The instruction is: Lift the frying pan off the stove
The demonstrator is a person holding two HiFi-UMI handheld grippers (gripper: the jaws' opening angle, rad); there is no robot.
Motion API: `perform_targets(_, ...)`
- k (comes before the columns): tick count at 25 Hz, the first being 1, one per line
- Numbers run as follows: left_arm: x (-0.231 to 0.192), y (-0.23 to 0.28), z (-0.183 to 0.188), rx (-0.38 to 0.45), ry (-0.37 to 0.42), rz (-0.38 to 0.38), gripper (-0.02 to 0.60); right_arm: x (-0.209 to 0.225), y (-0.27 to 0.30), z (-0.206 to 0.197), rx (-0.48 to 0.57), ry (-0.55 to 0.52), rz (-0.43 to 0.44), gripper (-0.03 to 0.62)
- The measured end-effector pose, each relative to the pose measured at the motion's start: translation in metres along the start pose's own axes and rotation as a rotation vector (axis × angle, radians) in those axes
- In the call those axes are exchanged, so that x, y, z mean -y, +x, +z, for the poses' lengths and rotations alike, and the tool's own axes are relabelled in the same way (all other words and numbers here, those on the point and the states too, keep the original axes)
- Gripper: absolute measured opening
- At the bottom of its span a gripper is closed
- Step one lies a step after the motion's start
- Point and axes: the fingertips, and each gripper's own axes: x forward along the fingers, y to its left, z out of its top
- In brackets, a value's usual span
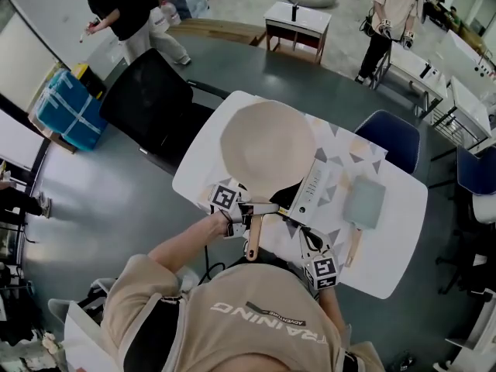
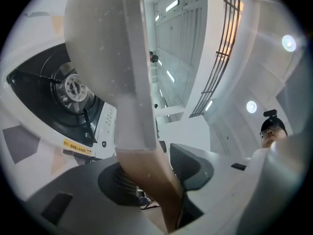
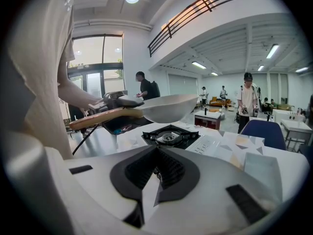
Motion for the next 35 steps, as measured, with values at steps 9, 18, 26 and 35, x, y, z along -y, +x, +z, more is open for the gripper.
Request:
perform_targets(9, 0.011, 0.002, -0.005, -0.007, -0.001, 0.004, 0.197, 0.021, -0.016, 0.045, 0.111, 0.005, -0.039, 0.005)
perform_targets(18, 0.014, 0.004, -0.016, -0.002, -0.030, -0.008, 0.198, 0.028, -0.029, 0.070, 0.174, -0.009, -0.061, 0.005)
perform_targets(26, 0.009, -0.001, -0.024, 0.011, -0.063, -0.001, 0.198, 0.029, -0.041, 0.072, 0.202, 0.001, -0.089, 0.005)
perform_targets(35, 0.002, -0.010, -0.027, 0.014, -0.074, 0.025, 0.198, 0.030, -0.048, 0.085, 0.275, 0.039, -0.125, 0.005)
